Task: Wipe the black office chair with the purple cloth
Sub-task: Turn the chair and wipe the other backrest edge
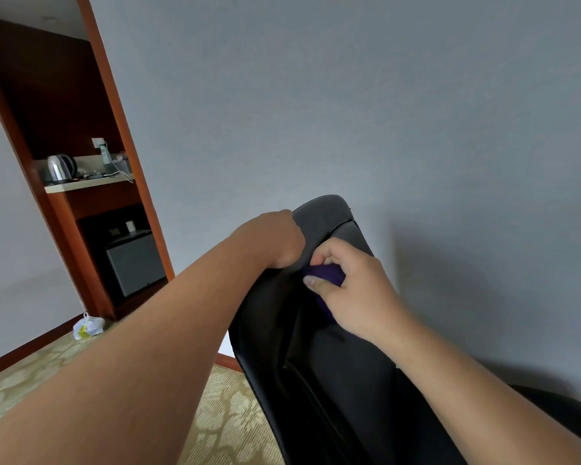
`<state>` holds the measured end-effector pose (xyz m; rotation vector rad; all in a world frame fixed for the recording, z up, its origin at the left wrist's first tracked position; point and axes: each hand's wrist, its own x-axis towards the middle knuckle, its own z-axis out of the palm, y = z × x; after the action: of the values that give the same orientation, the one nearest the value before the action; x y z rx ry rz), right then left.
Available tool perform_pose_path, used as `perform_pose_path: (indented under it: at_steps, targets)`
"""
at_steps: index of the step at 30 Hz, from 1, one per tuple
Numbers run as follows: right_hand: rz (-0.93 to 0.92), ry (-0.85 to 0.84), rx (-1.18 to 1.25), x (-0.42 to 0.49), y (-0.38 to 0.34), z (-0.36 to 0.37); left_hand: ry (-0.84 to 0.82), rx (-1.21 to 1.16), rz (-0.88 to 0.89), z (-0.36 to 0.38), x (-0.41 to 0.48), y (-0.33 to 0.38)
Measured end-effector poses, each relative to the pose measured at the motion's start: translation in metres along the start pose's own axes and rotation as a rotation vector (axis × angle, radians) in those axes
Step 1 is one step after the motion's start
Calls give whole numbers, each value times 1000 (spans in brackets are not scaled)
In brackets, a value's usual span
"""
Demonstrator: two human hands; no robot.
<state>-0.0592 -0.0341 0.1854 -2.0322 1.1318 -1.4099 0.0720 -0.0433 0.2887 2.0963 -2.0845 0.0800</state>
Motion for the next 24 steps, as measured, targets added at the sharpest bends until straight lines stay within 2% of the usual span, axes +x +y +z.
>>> perform_pose_path:
  at_steps: [10,24]
  targets:
    - [53,174,-74,57,35,13,36,51,32,0,-2,-4]
    - [261,243,-152,149,92,7,28,-13,-3,6,14,-12]
